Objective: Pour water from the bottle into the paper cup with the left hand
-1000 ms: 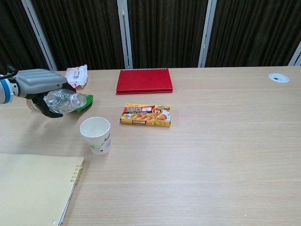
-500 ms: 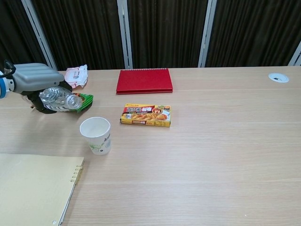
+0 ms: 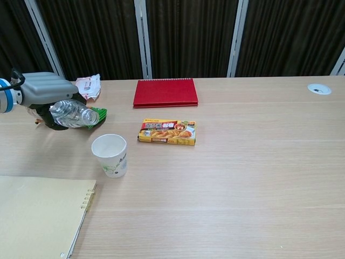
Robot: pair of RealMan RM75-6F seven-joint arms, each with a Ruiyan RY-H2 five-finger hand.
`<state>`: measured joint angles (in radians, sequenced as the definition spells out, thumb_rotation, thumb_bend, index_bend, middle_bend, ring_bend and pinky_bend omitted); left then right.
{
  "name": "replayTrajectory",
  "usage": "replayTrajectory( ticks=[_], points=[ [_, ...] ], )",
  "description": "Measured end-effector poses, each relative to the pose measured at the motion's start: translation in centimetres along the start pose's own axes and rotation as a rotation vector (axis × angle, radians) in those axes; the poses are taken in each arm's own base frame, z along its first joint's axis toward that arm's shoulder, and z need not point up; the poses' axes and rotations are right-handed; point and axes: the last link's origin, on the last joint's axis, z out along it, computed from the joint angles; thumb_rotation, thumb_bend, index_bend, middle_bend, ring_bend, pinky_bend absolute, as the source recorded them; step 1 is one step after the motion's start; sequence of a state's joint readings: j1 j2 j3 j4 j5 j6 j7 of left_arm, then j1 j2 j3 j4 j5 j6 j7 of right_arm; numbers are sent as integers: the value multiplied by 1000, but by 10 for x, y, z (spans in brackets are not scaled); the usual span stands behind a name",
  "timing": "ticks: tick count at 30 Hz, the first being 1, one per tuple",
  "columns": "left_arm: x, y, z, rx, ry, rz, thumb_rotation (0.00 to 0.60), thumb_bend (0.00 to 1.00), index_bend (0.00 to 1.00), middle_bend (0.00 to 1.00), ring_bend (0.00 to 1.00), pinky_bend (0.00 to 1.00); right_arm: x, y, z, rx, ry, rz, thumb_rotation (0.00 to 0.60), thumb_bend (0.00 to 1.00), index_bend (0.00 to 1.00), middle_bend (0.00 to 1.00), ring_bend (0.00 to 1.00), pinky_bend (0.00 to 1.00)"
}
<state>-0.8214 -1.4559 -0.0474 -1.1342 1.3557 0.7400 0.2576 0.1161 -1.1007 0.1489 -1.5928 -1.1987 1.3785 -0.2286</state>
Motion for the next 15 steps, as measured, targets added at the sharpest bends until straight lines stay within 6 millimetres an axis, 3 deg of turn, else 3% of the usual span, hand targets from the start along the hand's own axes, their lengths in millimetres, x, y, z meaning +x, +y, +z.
replayTrajectory(
  ticks=[15],
  points=[
    [2, 0, -1, 2, 24, 78, 600, 447, 588, 514, 404, 365, -1, 0, 0, -2, -3, -2, 600, 0, 0, 0, 0, 0]
  ],
)
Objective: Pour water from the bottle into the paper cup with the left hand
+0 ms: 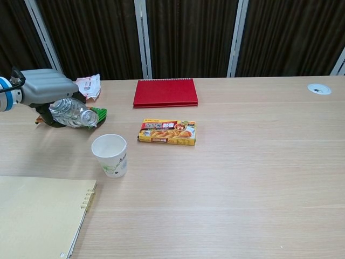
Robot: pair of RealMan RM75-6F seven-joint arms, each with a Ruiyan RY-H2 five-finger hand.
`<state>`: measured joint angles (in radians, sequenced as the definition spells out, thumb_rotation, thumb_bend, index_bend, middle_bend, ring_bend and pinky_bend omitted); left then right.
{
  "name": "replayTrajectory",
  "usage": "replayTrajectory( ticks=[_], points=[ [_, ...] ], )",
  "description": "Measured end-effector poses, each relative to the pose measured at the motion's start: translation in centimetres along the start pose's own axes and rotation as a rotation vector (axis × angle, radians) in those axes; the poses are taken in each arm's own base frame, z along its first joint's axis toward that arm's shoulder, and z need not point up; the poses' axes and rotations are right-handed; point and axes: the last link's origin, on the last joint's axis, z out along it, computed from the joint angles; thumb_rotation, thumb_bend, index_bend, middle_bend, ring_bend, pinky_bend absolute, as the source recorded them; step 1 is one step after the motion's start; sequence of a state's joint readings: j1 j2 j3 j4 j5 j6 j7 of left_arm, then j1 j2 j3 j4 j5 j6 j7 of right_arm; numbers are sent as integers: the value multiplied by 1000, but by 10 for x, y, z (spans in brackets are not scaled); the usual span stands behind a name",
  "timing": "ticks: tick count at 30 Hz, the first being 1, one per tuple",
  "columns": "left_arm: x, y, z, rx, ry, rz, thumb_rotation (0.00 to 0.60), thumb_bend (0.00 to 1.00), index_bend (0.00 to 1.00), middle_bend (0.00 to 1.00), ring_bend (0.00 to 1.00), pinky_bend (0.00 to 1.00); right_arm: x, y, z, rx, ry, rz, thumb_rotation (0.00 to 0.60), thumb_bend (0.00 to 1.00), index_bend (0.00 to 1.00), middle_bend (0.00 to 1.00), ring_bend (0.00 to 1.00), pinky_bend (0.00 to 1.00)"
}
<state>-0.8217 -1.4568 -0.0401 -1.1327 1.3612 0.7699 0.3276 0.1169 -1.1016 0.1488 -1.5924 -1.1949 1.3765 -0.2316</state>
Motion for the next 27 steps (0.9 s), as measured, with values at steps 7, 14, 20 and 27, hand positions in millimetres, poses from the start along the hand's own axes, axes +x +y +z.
replayTrajectory(
  ticks=[7, 14, 20, 27],
  points=[
    [0, 0, 0, 0, 9, 26, 600, 447, 589, 513, 404, 364, 0, 0, 0, -1, -1, -2, 600, 0, 0, 0, 0, 0],
    [-1, 0, 0, -2, 25, 67, 600, 446, 589, 513, 404, 364, 0, 0, 0, -2, -2, -3, 600, 0, 0, 0, 0, 0],
    [0, 1, 0, -3, 31, 74, 600, 446, 589, 513, 404, 364, 0, 0, 0, -2, -2, -1, 600, 0, 0, 0, 0, 0],
    [0, 1, -1, -2, 36, 77, 600, 448, 588, 514, 403, 365, 1, 1, -1, -3, -2, -1, 600, 0, 0, 0, 0, 0]
  ],
)
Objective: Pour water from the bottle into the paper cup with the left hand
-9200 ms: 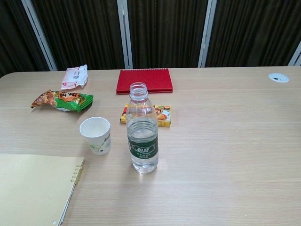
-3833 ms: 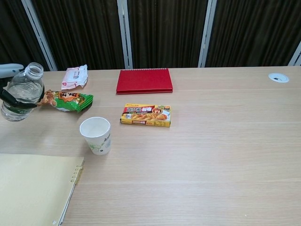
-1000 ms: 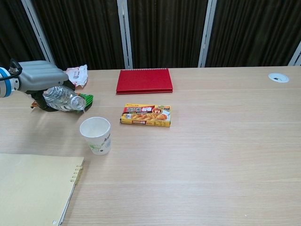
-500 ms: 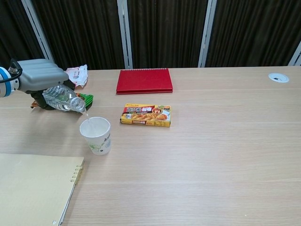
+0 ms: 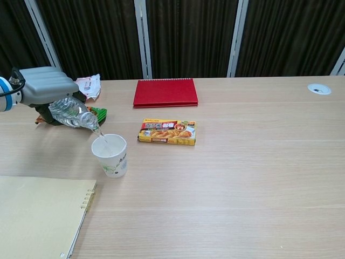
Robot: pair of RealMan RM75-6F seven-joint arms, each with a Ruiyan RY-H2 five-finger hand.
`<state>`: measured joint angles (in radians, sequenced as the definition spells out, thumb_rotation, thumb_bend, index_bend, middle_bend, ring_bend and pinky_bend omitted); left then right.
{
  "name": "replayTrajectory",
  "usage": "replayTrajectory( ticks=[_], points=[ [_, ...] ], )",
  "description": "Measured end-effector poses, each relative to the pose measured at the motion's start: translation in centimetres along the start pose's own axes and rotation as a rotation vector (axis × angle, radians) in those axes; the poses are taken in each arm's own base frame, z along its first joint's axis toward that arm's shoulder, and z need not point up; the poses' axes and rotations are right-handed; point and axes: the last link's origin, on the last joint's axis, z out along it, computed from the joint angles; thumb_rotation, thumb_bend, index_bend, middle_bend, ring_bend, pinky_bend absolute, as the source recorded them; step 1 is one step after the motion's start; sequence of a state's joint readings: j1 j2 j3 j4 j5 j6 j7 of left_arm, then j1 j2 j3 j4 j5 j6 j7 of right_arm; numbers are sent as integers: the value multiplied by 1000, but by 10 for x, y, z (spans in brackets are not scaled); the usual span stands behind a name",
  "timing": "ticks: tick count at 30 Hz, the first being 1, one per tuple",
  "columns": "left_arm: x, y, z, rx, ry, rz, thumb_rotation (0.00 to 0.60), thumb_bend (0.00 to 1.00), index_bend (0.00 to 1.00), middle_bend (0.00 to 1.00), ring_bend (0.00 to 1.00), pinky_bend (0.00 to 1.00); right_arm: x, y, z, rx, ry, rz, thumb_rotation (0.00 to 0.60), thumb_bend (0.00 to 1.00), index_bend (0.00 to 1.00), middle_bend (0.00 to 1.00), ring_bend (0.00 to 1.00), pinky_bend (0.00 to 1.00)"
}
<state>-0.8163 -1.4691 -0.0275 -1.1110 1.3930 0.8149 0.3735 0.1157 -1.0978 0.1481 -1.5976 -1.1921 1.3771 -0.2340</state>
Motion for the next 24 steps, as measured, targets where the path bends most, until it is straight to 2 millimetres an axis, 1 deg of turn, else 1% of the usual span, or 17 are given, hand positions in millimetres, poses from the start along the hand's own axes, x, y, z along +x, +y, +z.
replayTrajectory(
  ticks=[10, 15, 19, 24],
  points=[
    [-1, -2, -3, 4, 11, -49, 600, 446, 586, 513, 403, 364, 0, 0, -1, 1, -3, -1, 600, 0, 0, 0, 0, 0],
    [-1, -5, -8, 6, 21, -125, 600, 436, 584, 513, 403, 364, 0, 0, -1, 0, -4, 0, 600, 0, 0, 0, 0, 0],
    [-2, -8, -13, 9, 33, -230, 600, 425, 585, 513, 404, 364, 0, 0, -1, -1, -6, 2, 600, 0, 0, 0, 0, 0],
    [-4, -14, -18, 26, 61, -453, 600, 414, 587, 514, 404, 365, 1, 0, -2, 2, -4, 6, 600, 0, 0, 0, 0, 0]
  ],
)
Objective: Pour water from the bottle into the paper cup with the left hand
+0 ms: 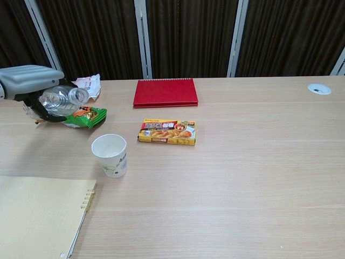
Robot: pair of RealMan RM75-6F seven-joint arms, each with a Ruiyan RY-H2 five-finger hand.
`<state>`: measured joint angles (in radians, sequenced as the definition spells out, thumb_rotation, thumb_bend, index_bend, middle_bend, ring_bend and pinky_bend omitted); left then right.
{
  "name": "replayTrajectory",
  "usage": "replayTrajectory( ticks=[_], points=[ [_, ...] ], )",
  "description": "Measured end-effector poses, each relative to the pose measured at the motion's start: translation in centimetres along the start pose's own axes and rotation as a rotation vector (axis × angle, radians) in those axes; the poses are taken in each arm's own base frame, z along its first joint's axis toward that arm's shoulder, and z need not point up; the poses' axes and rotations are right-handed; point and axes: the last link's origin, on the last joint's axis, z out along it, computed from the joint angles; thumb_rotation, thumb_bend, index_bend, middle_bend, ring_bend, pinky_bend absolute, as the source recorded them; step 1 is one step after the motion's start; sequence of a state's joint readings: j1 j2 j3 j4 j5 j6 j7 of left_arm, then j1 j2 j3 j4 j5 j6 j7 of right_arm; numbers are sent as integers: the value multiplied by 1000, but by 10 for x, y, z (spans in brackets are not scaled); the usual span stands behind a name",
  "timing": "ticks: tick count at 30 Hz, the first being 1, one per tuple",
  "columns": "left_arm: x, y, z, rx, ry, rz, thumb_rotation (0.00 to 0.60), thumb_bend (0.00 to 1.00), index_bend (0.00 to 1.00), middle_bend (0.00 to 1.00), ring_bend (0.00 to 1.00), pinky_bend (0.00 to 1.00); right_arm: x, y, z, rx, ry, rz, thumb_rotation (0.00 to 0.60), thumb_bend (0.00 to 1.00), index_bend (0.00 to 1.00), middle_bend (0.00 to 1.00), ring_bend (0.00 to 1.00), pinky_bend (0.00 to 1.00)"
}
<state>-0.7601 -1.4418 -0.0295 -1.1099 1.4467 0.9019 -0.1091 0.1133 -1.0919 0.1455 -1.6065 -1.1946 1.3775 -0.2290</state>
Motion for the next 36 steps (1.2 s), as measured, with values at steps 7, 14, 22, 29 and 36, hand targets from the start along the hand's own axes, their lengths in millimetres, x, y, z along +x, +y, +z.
replayTrajectory(
  ticks=[7, 14, 22, 29, 36],
  points=[
    [1, -7, -4, 29, 61, -412, 600, 411, 594, 516, 404, 365, 0, -2, 0, 8, -3, -1, 600, 0, 0, 0, 0, 0],
    [-9, -4, 0, 55, 123, -875, 600, 408, 595, 518, 404, 365, -1, -5, -2, 19, -7, -4, 600, 0, 0, 0, 0, 0],
    [-33, 10, 7, 71, 132, -1034, 600, 407, 595, 517, 404, 365, -2, -4, -1, 15, -11, -5, 600, 0, 0, 0, 0, 0],
    [-53, 17, 11, 92, 142, -1090, 600, 351, 591, 514, 402, 360, -2, -3, -1, 11, -18, -4, 600, 0, 0, 0, 0, 0],
    [-63, 20, 14, 87, 132, -1095, 600, 118, 424, 393, 291, 305, -3, -2, 0, 6, -23, -7, 600, 0, 0, 0, 0, 0]
  ],
)
